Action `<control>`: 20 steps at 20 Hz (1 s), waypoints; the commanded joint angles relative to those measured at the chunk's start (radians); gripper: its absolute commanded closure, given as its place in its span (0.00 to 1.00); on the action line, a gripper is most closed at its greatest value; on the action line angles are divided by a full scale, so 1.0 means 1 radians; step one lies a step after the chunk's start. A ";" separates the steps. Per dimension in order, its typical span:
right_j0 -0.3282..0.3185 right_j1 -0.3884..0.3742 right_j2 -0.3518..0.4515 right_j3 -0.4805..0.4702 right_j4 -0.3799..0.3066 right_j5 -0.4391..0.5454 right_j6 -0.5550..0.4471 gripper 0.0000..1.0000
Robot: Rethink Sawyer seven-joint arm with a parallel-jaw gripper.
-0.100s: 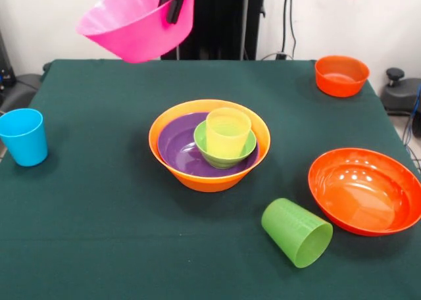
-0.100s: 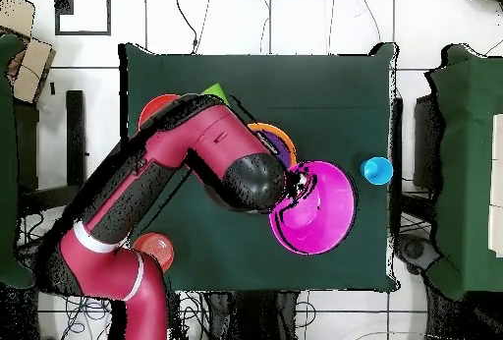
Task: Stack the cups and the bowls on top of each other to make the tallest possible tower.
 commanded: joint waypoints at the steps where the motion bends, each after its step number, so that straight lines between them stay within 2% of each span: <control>1: 0.041 -0.024 0.088 -0.211 0.060 0.112 0.319 1.00; 6: 0.038 -0.020 0.063 -0.212 0.062 0.100 0.319 1.00; 10: 0.032 -0.024 0.053 -0.222 0.065 0.128 0.326 1.00; 15: 0.028 -0.053 0.084 -0.274 0.076 0.156 0.334 1.00; 20: 0.015 -0.066 0.076 -0.319 0.089 0.163 0.339 1.00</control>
